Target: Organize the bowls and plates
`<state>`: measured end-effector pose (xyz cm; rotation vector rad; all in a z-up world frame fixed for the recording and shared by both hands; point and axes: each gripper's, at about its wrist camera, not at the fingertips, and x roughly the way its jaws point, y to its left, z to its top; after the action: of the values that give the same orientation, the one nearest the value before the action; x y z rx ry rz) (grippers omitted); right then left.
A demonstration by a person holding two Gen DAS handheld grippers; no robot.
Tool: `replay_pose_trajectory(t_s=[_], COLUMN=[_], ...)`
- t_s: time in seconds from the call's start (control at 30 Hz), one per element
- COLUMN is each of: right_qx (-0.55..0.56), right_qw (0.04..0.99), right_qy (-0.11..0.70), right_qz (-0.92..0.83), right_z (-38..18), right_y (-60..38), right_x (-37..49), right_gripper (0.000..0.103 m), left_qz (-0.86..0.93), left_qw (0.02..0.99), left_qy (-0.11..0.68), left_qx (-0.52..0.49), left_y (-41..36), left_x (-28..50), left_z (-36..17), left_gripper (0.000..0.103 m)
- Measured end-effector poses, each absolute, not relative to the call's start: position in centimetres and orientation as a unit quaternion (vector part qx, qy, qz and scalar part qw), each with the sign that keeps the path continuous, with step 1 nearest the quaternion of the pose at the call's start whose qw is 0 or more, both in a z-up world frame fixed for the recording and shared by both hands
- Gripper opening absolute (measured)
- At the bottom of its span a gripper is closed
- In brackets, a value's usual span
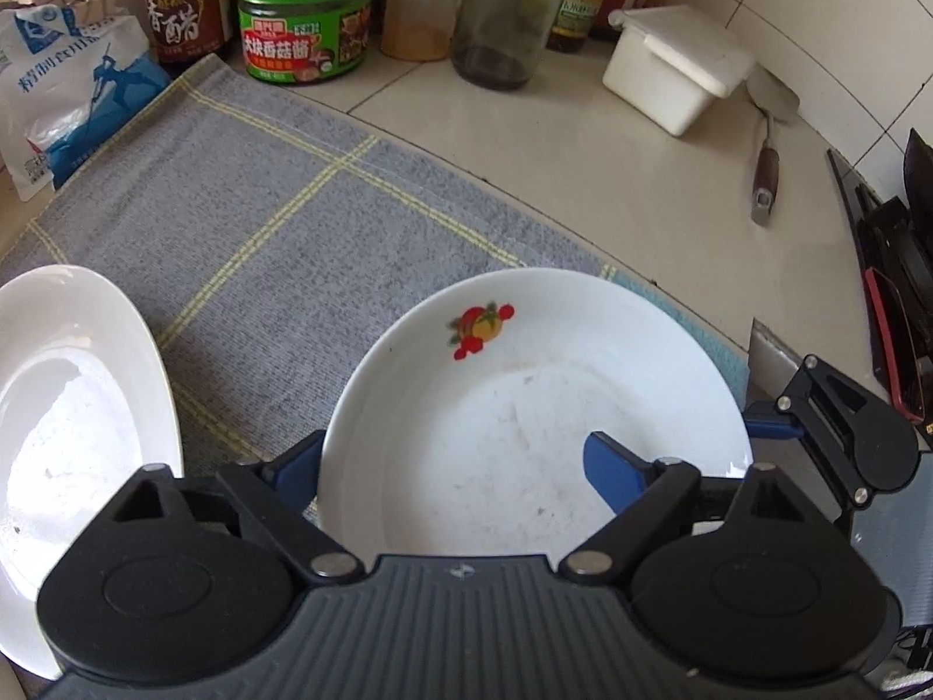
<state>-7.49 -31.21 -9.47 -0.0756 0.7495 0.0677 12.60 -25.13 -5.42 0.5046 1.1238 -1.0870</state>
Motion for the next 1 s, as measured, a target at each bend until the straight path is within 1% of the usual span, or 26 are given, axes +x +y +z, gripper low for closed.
replay_pose_trajectory(t_s=[0.53,1.0], right_qx=[-0.045,-0.046], right_qw=[0.928,0.926], right_qy=[0.367,0.373], right_qz=[0.044,0.040], right_z=[-9.3,-8.9], right_y=[-31.1,-31.2], right_x=[-7.3,-6.6], right_gripper=[0.103,0.103], left_qz=[-0.493,-0.508], left_qw=[0.670,0.666], left_qy=[0.504,0.501], left_qx=[0.234,0.219], left_y=[-26.2,-25.8], left_x=[13.1,13.6], left_z=[-6.1,-5.5], left_gripper=[0.089,0.090])
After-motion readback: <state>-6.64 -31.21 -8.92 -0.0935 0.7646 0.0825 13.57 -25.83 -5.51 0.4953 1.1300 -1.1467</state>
